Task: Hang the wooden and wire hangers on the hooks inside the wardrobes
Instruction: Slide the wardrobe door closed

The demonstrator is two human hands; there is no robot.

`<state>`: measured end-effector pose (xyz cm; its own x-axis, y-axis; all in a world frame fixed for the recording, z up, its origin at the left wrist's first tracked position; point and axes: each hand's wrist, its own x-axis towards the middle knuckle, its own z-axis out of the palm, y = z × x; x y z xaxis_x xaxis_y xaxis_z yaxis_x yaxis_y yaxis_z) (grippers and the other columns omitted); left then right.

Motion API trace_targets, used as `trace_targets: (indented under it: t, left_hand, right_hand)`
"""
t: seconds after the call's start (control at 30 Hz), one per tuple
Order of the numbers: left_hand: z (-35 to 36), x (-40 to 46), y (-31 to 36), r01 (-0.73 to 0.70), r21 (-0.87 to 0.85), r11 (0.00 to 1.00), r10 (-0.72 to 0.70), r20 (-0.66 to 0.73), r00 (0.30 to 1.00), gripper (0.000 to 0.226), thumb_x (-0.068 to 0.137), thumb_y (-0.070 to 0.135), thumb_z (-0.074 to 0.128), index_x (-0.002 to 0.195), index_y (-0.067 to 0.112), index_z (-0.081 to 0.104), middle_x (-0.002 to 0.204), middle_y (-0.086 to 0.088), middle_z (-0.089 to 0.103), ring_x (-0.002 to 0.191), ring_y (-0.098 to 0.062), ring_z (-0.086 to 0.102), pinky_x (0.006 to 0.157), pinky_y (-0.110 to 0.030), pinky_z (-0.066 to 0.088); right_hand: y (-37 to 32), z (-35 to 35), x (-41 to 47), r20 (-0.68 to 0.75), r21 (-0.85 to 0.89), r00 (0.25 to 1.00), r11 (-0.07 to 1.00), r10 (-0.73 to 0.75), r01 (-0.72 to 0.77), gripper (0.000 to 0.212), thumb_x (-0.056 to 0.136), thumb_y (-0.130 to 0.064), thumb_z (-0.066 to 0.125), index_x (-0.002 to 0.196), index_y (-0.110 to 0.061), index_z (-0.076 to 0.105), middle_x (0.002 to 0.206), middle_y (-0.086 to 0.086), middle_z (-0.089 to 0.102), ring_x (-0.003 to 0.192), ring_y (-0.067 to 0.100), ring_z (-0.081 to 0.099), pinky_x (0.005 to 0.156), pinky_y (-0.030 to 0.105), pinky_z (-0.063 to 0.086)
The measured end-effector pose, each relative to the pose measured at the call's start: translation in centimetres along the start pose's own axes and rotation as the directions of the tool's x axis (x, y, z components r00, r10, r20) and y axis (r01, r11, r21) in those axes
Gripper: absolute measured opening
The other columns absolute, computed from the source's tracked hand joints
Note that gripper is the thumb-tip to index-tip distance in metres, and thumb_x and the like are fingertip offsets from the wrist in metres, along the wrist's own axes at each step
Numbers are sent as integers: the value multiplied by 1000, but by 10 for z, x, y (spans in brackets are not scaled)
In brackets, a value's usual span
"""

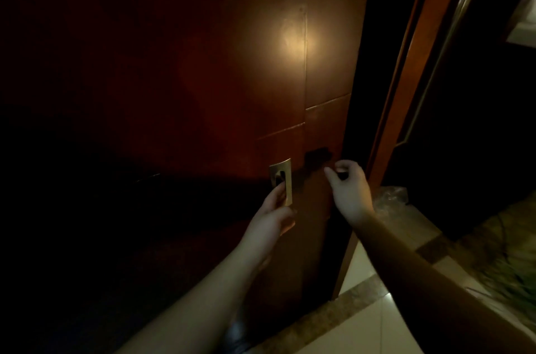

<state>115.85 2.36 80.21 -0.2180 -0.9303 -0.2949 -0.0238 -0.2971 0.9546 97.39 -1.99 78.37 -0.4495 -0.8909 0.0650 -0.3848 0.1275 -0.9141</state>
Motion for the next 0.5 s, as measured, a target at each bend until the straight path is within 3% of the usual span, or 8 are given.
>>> trace_targets:
  t: [0.17, 0.23, 0.33, 0.5]
  left_hand:
    - [11, 7, 1, -4, 16, 1000, 4, 16, 1000, 70, 87, 7, 54, 146, 39, 36, 139, 3, 52, 118, -13, 55, 101, -35, 46]
    - [16, 10, 2, -5, 25, 1000, 5, 9, 1000, 70, 86, 6, 55, 145, 38, 36, 136, 4, 51, 116, -14, 56, 96, -33, 49]
    - [24, 13, 3, -5, 54, 999, 4, 14, 1000, 77, 78, 11, 59, 144, 42, 36, 139, 2, 48, 119, -19, 55, 99, -41, 50]
    - [35, 22, 9, 3, 58, 998, -7, 69, 998, 84, 69, 15, 59, 144, 44, 36, 141, -3, 46, 119, -25, 56, 99, -45, 51]
  right_hand:
    - [5, -4, -5, 86, 164, 996, 986, 26, -40, 34, 100, -38, 47, 133, -31, 52, 127, -6, 60, 114, 11, 59, 99, 36, 49]
    - [0, -10, -2, 118, 154, 993, 988, -11, -7, 37, 101, -35, 45, 138, -32, 49, 134, -7, 57, 121, 9, 54, 104, 33, 45]
    - [-6, -15, -2, 146, 146, 987, 988, -70, 49, 40, 102, -30, 45, 141, -33, 46, 138, -9, 54, 125, 4, 50, 100, 22, 39]
    - [-12, -21, 0, 150, 193, 982, 977, -117, 87, 40, 101, -24, 46, 140, -34, 47, 134, -8, 57, 122, 3, 52, 102, 25, 43]
